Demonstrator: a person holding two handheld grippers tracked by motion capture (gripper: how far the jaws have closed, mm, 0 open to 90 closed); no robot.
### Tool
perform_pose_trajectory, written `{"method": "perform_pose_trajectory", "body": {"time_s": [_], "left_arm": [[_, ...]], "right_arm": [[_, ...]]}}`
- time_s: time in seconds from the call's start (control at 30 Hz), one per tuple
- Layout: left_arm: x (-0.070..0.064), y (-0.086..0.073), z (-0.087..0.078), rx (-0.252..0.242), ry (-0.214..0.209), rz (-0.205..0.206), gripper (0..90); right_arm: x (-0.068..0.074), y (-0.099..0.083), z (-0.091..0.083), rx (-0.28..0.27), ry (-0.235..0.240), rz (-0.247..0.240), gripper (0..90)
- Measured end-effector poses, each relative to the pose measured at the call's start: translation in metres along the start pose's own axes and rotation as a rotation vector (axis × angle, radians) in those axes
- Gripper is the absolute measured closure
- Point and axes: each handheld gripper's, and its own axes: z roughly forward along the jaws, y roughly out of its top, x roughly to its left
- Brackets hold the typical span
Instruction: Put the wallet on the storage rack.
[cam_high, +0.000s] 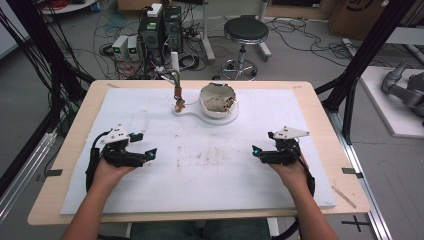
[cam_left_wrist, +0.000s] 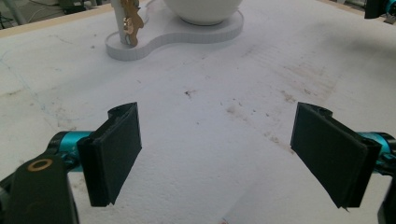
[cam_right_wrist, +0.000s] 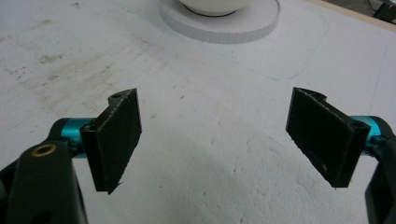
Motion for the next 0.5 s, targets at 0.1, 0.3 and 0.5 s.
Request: {"method": "perform_pose_trajectory", "body": {"time_s": [0.1,0.3,0.5], "left_arm": [[0.0002,-0.0015,-0.0013,0.001,0.007,-0.004,16.3],[0.001,-0.0038,-0.0049,-0.005,0.019,-0.015,16.3],[0.003,-0.005,-0.0073,-0.008,0.021,-0.024,16.3]], "right_arm": [[0.0007,0.0004,0.0024,0.005,0.006,-0.012,18.7],[0.0019,0.0005,0.0042,0.016,0.015,-0.012,18.7],[0.0023,0.0009,0.0057,0.016,0.009,-0.014,18.7]]}}
